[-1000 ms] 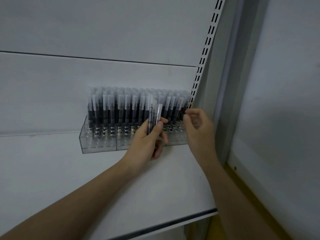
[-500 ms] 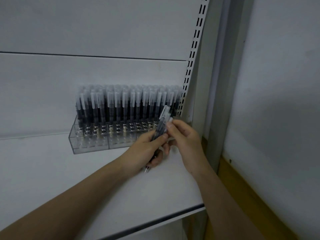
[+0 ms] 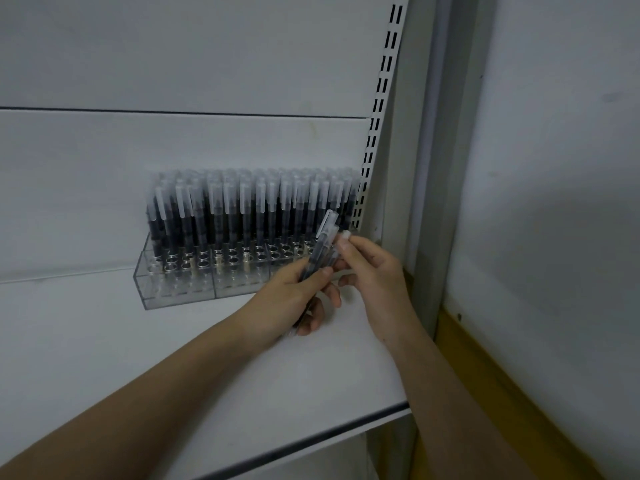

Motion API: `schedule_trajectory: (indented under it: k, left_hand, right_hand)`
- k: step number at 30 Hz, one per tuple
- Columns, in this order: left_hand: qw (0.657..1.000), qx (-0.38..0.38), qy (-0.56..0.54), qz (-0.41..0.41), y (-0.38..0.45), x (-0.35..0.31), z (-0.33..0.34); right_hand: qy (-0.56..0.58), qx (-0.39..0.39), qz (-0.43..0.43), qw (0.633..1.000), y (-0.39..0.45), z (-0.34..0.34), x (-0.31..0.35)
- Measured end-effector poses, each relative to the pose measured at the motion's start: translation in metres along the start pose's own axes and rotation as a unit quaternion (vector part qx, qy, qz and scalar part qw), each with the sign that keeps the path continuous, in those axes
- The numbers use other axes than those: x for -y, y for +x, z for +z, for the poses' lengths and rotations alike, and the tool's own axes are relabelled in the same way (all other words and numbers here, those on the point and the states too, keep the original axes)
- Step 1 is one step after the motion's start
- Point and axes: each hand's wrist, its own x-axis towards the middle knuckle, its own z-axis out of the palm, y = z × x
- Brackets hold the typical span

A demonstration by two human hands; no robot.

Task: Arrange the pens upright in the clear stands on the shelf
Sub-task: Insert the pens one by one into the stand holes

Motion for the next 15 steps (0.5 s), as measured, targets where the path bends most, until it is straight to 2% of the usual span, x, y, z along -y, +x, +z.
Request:
schedule_trajectory:
  k: [10, 15]
  left_hand:
    - [1.000, 0.005, 0.009, 0.003, 0.000, -0.002, 0.000]
    - [0.999, -0.004, -0.038, -0.003, -0.002, -0.004, 0.000]
  right_hand:
    - [0.038, -0.048, 0.017, 0.998, 0.005, -0.001, 0.001]
    - [0.087, -0.076, 0.019, 0.993, 0.013, -0.008, 0.010]
